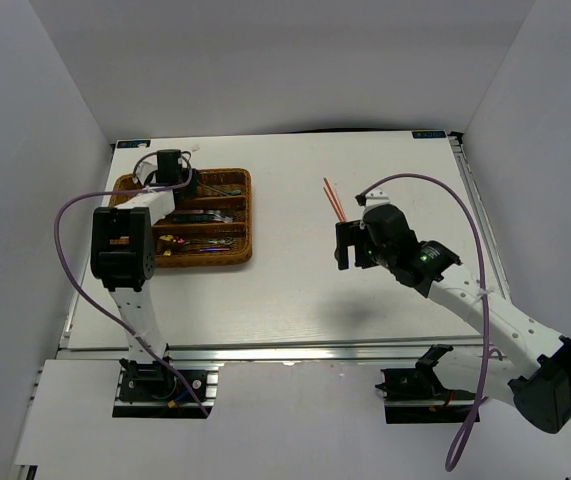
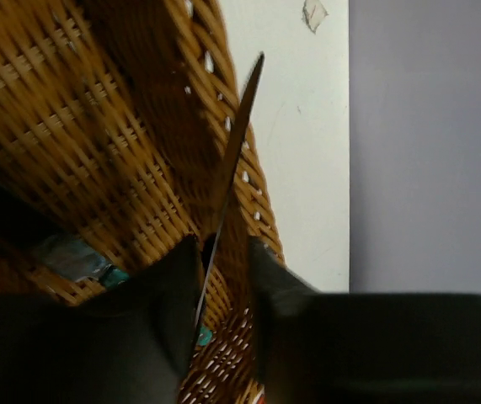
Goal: Sort the eating utensils into containers
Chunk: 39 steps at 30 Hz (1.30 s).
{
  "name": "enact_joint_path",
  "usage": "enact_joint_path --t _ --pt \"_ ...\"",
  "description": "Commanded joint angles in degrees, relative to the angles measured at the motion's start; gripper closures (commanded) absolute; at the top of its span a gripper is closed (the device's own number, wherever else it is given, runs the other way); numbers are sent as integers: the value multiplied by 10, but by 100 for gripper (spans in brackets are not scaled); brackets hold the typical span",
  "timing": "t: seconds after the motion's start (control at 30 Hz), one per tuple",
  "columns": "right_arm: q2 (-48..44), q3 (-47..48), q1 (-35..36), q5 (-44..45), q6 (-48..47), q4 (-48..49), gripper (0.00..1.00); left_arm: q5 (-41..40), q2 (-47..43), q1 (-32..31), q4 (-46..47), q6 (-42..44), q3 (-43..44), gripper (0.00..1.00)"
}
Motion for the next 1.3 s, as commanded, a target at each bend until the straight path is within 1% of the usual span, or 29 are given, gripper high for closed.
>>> enact_joint_path --t 0.0,0.1,0.2,0.3,0.33,0.37,0.4,0.53,0.57,0.6,0.67,0.73,0.77,0.8,0.83,0.87,0.9,0.97,1.0,1.03,1.1,1.13,1.17,1.2,1.27 --pt "-7 -4 -5 8 -14 10 11 -2 -45 0 19 -16 -20 56" --pt "-3 -3 -5 2 -14 12 11 -4 -58 1 19 -13 -30 43" --pt "-1 -4 -7 1 -13 15 11 5 -77 0 19 -10 -39 39" --pt "6 -5 -15 0 -9 20 10 6 -105 1 17 7 -41 31" --pt "15 -5 -20 -2 -6 21 10 7 -112 0 10 15 -36 17" --pt "22 -5 -34 -12 -5 21 11 8 -122 0 -13 25 -30 12" --pt "36 -2 -42 -21 -2 21 11 8 -128 1 -26 50 -15 3" --pt "71 3 -74 -64 -8 38 11 16 -166 0 -73 122 4 2" --pt "80 7 -81 -64 -10 40 11 20 -176 0 -87 136 5 2" --pt "90 10 -85 -65 -13 46 11 22 -196 0 -96 170 4 2" --pt "130 30 -101 -62 -14 46 11 31 -218 -2 -130 206 3 2" --pt "175 50 -120 -69 -8 35 11 38 -257 -6 -161 262 -8 2" --pt "190 67 -137 -71 -3 33 12 37 -269 -10 -174 281 -12 2" --pt "203 74 -146 -64 1 32 12 37 -284 -13 -187 320 -17 2" --pt "231 81 -156 -51 3 25 13 39 -311 -19 -213 341 -30 2" --pt "247 95 -181 -49 4 21 14 39 -326 -23 -225 376 -40 2" --pt "277 103 -195 -50 5 16 16 41 -343 -25 -233 394 -53 2" --pt "301 114 -229 -58 3 12 21 51 -398 -37 -244 427 -109 2" --pt "324 125 -236 -60 -1 11 23 63 -418 -41 -238 456 -133 2" --pt "334 132 -244 -56 -3 6 25 84 -456 -48 -224 472 -186 2" --pt "364 154 -250 -45 -8 0 27 88 -492 -52 -217 491 -233 2" --pt "374 161 -252 -40 -10 -4 32 88 -507 -53 -214 496 -254 2" --pt "385 168 -260 -40 -11 -11 34 88 -531 -54 -215 502 -287 2" --pt "401 177 -263 -40 -13 -14 40 85 -540 -55 -218 512 -299 2" --pt "415 180 -270 -42 -17 -14 48 84 -560 -55 -226 520 -319 2"
